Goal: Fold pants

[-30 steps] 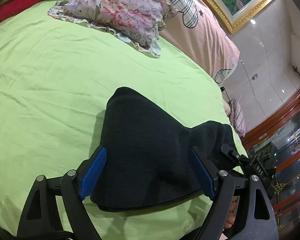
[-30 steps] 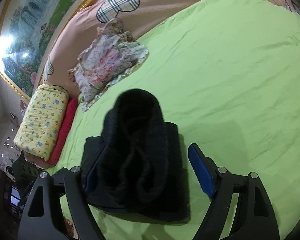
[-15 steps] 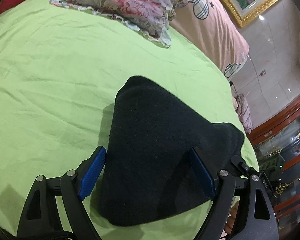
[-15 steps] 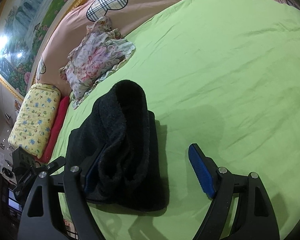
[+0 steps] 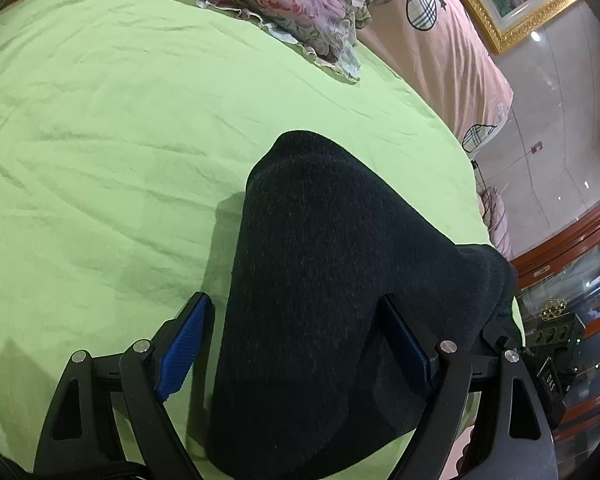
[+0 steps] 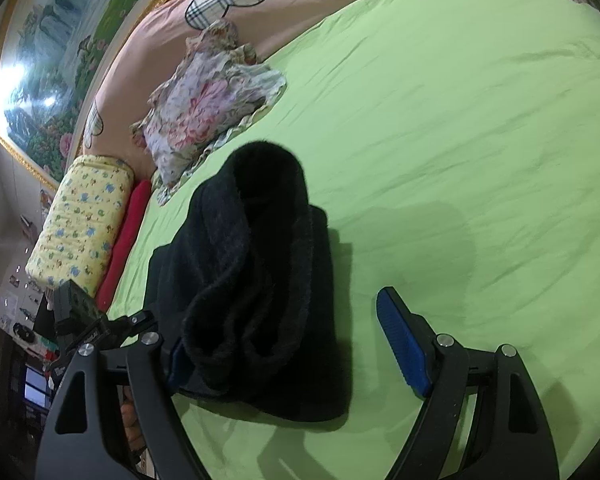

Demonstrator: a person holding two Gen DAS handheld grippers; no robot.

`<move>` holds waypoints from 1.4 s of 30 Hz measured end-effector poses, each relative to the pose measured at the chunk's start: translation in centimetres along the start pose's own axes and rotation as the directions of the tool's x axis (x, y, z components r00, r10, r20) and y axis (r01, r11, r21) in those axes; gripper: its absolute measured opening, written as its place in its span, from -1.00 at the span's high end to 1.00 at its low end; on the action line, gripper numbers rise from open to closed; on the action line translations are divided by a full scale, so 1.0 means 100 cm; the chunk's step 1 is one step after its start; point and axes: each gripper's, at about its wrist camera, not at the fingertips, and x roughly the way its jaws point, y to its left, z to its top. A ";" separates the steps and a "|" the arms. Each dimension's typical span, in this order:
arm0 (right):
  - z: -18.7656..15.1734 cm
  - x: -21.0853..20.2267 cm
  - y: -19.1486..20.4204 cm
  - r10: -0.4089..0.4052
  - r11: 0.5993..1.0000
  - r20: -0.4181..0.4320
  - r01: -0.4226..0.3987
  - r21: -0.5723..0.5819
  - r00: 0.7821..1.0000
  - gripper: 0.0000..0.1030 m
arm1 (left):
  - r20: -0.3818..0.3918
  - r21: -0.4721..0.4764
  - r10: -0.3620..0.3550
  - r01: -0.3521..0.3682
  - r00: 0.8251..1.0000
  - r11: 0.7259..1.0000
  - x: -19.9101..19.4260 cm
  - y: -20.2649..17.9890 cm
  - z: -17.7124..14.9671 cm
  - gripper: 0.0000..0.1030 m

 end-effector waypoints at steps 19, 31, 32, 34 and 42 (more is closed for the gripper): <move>-0.006 0.011 0.003 0.080 0.997 -0.012 -0.080 -0.017 0.997 -0.29 | 0.026 0.119 0.090 -0.092 0.996 0.989 0.005 -0.029 -0.006 -0.37; -0.009 0.007 0.012 0.086 0.996 0.008 -0.086 -0.022 0.996 -0.05 | 0.057 0.199 0.109 -0.118 0.992 0.973 -0.011 -0.041 -0.014 0.13; -0.008 0.006 0.014 0.088 0.996 0.009 -0.088 -0.025 0.996 -0.04 | 0.058 0.202 0.108 -0.117 0.992 0.972 -0.014 -0.042 -0.014 0.14; -0.008 0.004 0.017 0.090 0.996 0.012 -0.089 -0.031 0.996 -0.02 | 0.063 0.200 0.102 -0.113 0.993 0.973 -0.017 -0.043 -0.014 0.18; -0.007 -0.004 0.033 0.117 0.991 0.030 -0.115 -0.066 0.993 0.03 | 0.098 0.221 0.085 -0.105 0.992 0.970 -0.037 -0.048 -0.017 0.34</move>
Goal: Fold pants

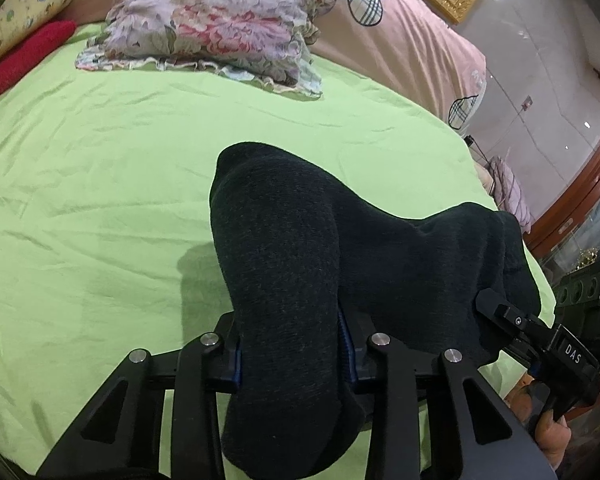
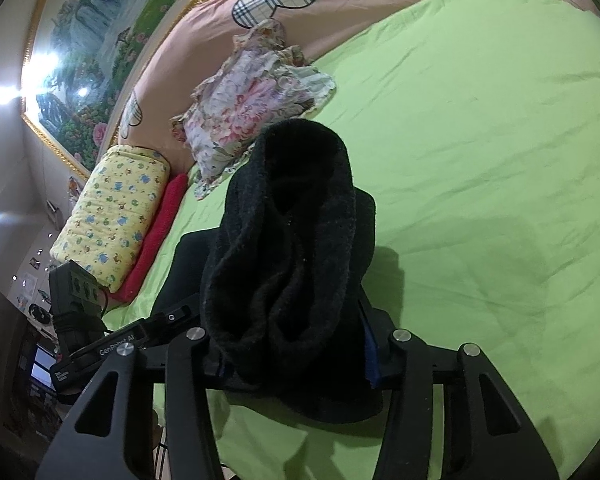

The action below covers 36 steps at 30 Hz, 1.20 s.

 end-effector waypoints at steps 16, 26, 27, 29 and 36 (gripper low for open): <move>0.022 0.023 0.052 0.098 0.991 -0.022 -0.099 -0.086 0.995 0.05 | 0.127 -0.083 0.000 0.011 0.992 0.997 -0.058 0.044 0.024 0.36; 0.052 0.079 0.089 0.135 0.976 -0.051 -0.142 -0.166 0.990 0.05 | 0.189 -0.140 0.054 -0.028 0.980 0.990 -0.061 0.093 0.065 0.36; 0.056 0.087 0.092 0.138 0.974 -0.053 -0.146 -0.174 0.989 0.05 | 0.194 -0.146 0.059 -0.031 0.979 0.989 -0.059 0.097 0.069 0.36; 0.061 0.099 0.093 0.144 0.971 -0.056 -0.152 -0.182 0.988 0.05 | 0.197 -0.165 0.067 -0.034 0.978 0.986 -0.053 0.109 0.079 0.36; 0.079 0.145 0.102 0.150 0.965 -0.073 -0.162 -0.208 0.986 0.05 | 0.202 -0.176 0.108 -0.073 0.973 0.982 -0.036 0.131 0.106 0.37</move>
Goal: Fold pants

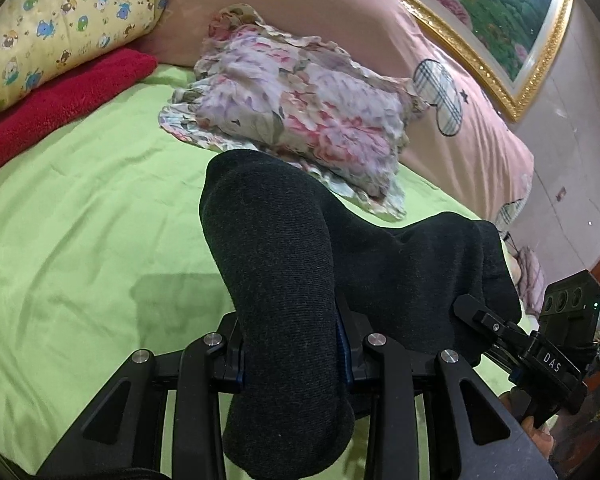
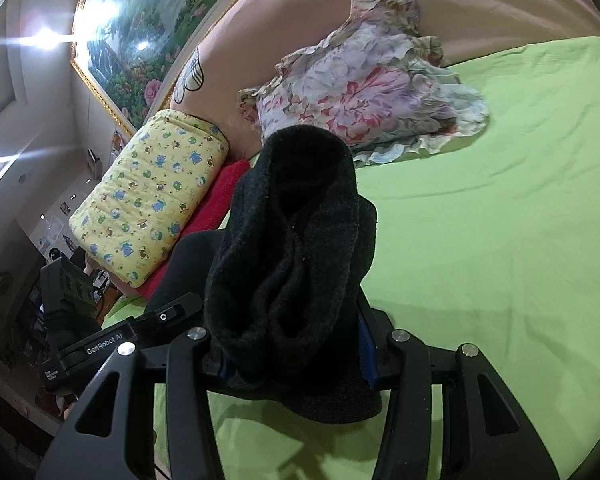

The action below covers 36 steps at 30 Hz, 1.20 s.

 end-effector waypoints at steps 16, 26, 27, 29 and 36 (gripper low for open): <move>0.005 0.052 -0.028 -0.082 0.996 -0.077 0.083 0.012 0.994 -0.12 | -0.032 -0.068 0.054 -0.056 0.998 0.996 0.034 0.046 -0.002 0.12; -0.004 0.035 -0.059 -0.171 0.985 -0.013 0.171 -0.007 0.985 -0.38 | 0.006 -0.134 0.094 -0.093 0.996 0.987 0.032 0.076 -0.033 -0.55; -0.005 0.037 -0.062 -0.169 0.986 -0.020 0.169 0.003 0.985 -0.38 | 0.005 -0.139 0.092 -0.090 0.996 0.986 0.034 0.078 -0.034 -0.56; -0.006 0.040 -0.064 -0.173 0.985 -0.021 0.173 -0.002 0.985 -0.43 | 0.017 -0.137 0.090 -0.087 0.996 0.987 0.033 0.078 -0.035 -0.58; -0.008 0.040 -0.079 -0.119 0.991 -0.023 0.120 0.065 0.993 -0.53 | 0.038 -0.117 0.108 -0.103 0.993 0.988 0.032 0.075 -0.041 -0.64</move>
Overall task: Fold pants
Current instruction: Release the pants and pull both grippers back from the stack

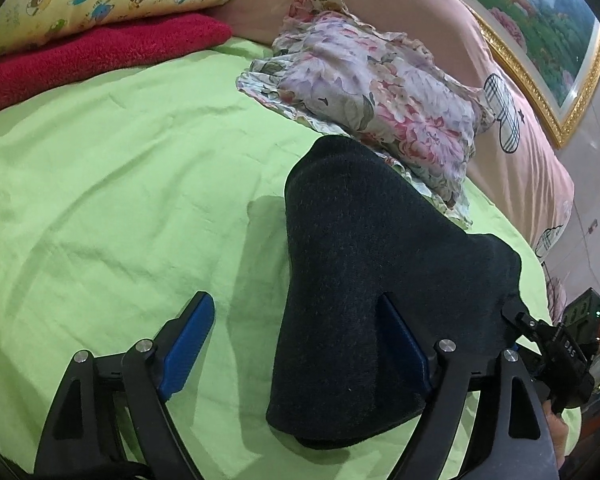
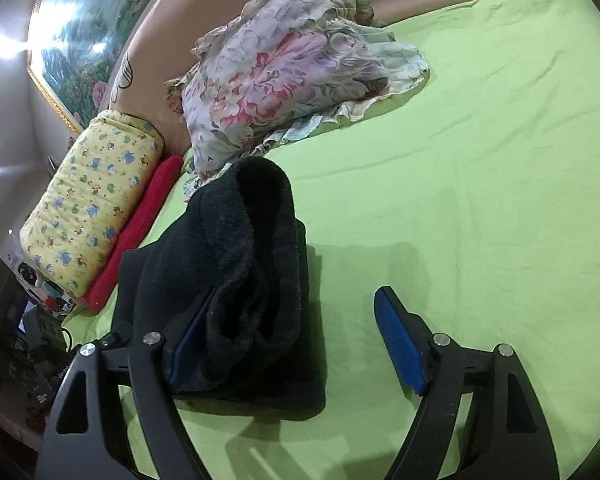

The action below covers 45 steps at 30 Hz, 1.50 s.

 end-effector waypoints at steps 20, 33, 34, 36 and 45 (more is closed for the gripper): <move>-0.047 -0.060 0.059 -0.054 0.955 0.184 0.105 -0.278 0.981 -0.61 | 0.135 0.233 0.196 -0.223 0.971 0.947 -0.047 -0.049 -0.054 -0.70; -0.060 -0.044 0.078 -0.113 0.904 0.137 0.159 -0.398 0.984 -0.68 | 0.112 0.339 0.269 -0.292 0.956 0.895 -0.035 -0.064 -0.066 -0.72; -0.060 -0.044 0.078 -0.112 0.903 0.135 0.158 -0.400 0.984 -0.68 | 0.108 0.338 0.274 -0.295 0.955 0.894 -0.035 -0.063 -0.066 -0.72; -0.061 -0.043 0.078 -0.112 0.903 0.133 0.156 -0.401 0.985 -0.70 | 0.108 0.338 0.275 -0.296 0.955 0.893 -0.034 -0.063 -0.064 -0.73; -0.061 -0.039 0.077 -0.120 0.905 0.112 0.155 -0.397 0.986 -0.75 | 0.037 0.327 0.282 -0.278 0.959 0.903 -0.019 -0.054 -0.059 -0.74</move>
